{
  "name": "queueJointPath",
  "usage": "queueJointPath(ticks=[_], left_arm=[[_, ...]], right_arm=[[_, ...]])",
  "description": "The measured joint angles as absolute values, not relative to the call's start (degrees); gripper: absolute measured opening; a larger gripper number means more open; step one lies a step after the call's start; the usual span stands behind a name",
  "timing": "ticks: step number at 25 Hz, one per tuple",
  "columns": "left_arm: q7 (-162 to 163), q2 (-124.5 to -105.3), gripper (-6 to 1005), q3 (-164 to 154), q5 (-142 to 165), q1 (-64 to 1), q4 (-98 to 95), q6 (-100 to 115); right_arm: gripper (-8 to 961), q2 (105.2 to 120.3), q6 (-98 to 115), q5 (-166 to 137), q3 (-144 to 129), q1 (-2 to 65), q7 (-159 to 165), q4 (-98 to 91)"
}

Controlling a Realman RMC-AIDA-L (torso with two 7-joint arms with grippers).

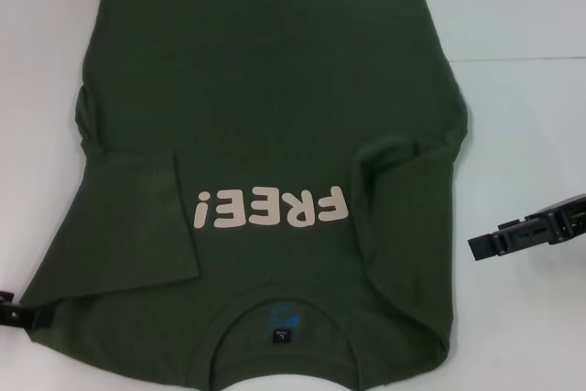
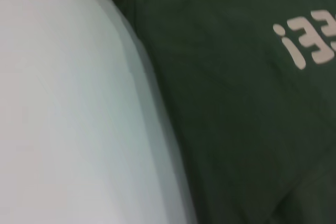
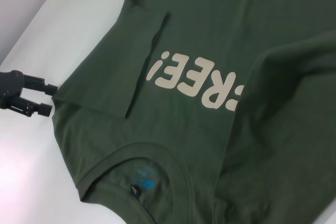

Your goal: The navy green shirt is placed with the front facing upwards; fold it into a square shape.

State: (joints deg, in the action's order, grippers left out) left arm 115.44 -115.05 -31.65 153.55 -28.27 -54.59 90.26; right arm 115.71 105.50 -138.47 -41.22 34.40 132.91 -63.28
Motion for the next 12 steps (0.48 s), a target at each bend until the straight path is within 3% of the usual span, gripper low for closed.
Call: queueJointPath(ticks=[12], left_arm=[[114.8,-116.44,862,-36.2,156.0,-28.6,-56.9,87.6]], right_arm=[[912,115.59,105.1,-138.5,-41.2,34.8,132.9,-63.1]])
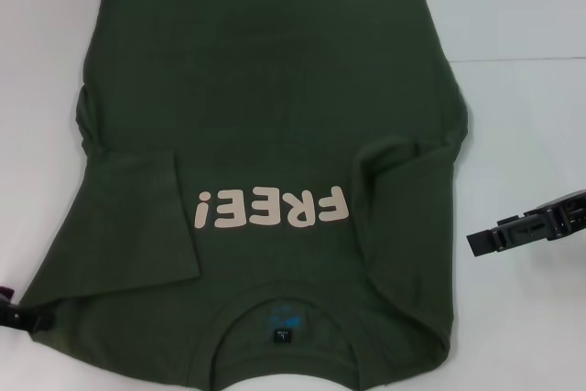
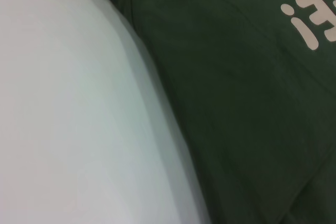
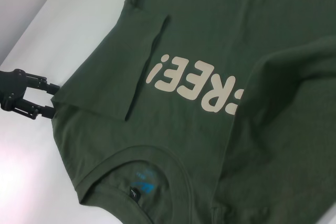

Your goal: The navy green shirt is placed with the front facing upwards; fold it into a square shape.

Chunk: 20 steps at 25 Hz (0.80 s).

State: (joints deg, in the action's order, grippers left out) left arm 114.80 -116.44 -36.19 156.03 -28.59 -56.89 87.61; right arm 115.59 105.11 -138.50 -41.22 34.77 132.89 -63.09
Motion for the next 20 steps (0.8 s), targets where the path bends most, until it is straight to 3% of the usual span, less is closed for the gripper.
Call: queueJointPath(ticks=[20], left_arm=[[114.9,-117.29,862,-36.2,154.9,-28.5,-57.4,90.5]], right_arm=[[910,115.18,105.0,-138.5,-41.0,34.9,132.9,-62.0]])
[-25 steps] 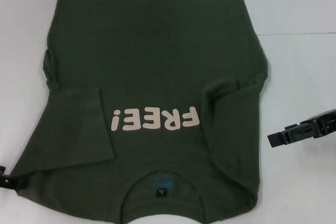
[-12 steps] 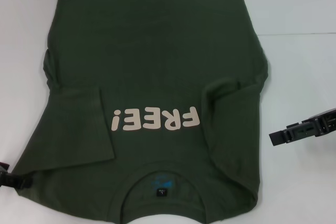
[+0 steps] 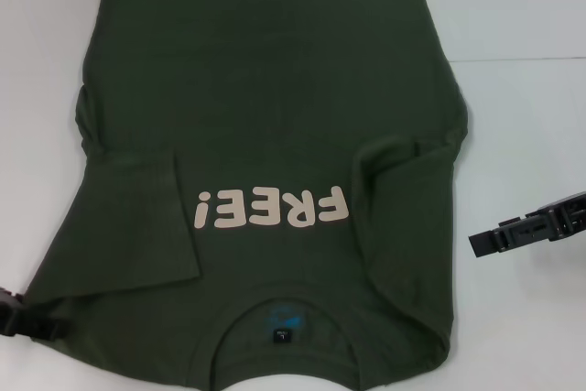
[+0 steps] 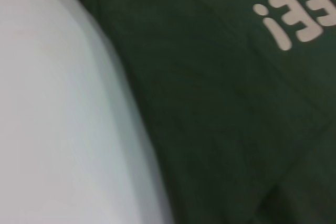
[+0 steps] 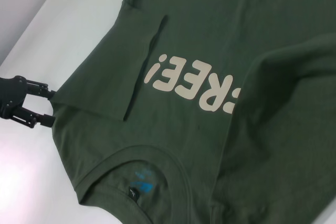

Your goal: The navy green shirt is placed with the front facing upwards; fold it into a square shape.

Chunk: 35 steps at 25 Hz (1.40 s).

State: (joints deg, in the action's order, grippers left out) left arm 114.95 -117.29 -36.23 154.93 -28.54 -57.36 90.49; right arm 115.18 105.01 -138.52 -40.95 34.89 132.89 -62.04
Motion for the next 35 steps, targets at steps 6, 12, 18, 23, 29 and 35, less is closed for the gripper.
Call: queueJointPath(ticks=[6,12,18,23,29,35], left_arm=[[115.2,-116.91,860,-36.1,153.4,-28.5,-57.5,91.8],[115.4,-116.87,855,-35.9,153.4,-28.7,-57.4,91.8],[115.9,-116.93,829,-35.8,153.9,-29.1,-57.4,91.1],[115.4,-117.02,717,-35.9,154.0,-29.0,-58.5,90.2],[115.4,-117.13,546,-36.7,154.5,-28.8,-58.5,89.5],[115.6,-117.25,251,-37.6,154.6,-29.0,-58.5,89.5]], right_arm=[[910,115.13,104.9,-138.5,-41.0,34.9,132.5,-61.8],[909,115.13,105.0,-138.5,-40.9,34.7,132.4,-61.8],[908,115.13,105.1,-138.5,-40.9,34.7,132.4,-61.8],[908,115.13,105.3,-138.5,-40.9,34.8,132.4,-61.8],[907,115.13,105.4,-138.4,-40.9,34.8,132.4,-61.8],[907,115.02,105.5,-137.9,-40.9,34.9,132.3,-61.8]])
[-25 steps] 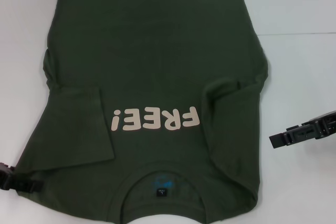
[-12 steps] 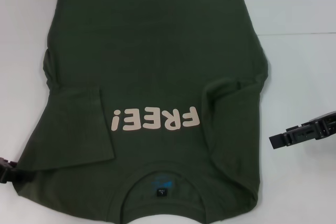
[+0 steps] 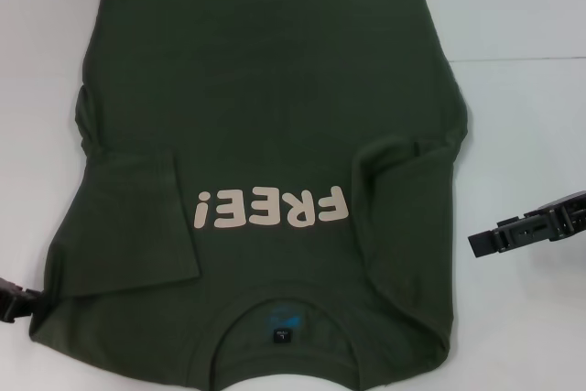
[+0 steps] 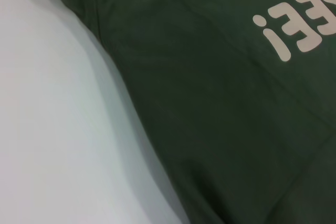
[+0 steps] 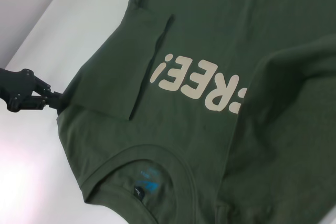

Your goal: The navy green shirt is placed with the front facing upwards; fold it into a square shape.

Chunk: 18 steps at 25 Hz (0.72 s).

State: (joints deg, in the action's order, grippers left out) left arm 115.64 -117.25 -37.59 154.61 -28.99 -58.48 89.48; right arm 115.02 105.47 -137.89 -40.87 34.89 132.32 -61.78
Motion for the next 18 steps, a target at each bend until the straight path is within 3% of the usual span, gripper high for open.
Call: queueJointPath(ticks=[1,6,18], left_arm=[[116.1,-117.25,184,-37.6,154.6,-29.1,-58.5,89.5],[119.2,-116.8,33,-37.3,154.6,-29.2,-58.6,89.0],[120.6,-116.61,29,-35.9,154.2,-29.2,-59.7,89.5]], right_arm=[[906,115.0,105.5,-137.9,-40.9,34.9,132.3,-61.8],[906,114.97,105.5,-137.9,-40.9,35.0,132.3,-61.8],[905,114.93,106.2,-137.9,-40.9,35.8,132.9,-61.8]])
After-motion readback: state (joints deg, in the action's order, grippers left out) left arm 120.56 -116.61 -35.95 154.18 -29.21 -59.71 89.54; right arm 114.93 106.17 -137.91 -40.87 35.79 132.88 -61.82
